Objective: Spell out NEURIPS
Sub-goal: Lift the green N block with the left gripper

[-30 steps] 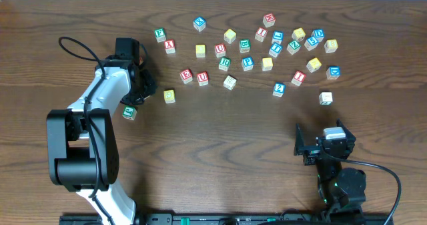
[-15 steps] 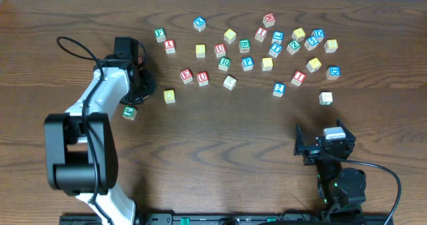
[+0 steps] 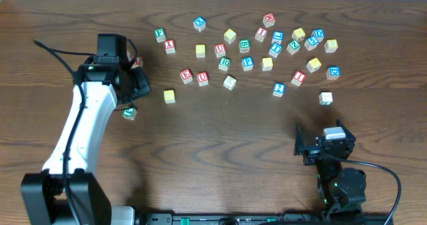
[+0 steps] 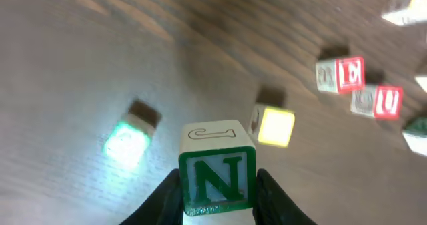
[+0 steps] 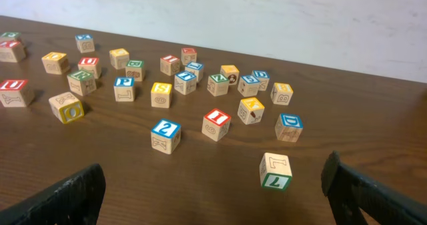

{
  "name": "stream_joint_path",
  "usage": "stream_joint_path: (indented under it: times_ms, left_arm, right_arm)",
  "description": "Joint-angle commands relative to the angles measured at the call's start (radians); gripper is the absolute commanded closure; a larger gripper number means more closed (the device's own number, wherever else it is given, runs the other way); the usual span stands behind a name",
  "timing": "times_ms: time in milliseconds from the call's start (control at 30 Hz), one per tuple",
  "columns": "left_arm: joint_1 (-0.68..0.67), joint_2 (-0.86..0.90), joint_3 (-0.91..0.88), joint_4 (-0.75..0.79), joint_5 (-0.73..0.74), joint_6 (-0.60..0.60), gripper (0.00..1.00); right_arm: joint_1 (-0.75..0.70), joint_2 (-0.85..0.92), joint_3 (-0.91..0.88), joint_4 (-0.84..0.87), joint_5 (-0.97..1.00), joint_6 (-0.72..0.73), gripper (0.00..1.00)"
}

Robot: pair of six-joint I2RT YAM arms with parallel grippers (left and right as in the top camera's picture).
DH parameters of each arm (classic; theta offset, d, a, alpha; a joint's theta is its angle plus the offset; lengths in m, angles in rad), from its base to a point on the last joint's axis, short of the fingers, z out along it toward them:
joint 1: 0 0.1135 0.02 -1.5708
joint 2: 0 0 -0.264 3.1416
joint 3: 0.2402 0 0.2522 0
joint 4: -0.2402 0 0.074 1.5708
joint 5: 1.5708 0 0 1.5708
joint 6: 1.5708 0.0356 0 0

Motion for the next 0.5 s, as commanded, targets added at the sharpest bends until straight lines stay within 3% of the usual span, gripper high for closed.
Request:
stream_joint_path:
  times_ms: [0,467]
  left_arm:
    - [-0.002,-0.049,-0.001,-0.057,0.036,0.049,0.78]
    - [-0.138,-0.063,-0.004,-0.165,0.051,0.117,0.79]
  right_arm:
    - [-0.005,-0.004,-0.001,-0.004,-0.002,0.004,0.01]
    - [-0.005,-0.004,-0.001,-0.004,-0.002,0.004,0.01]
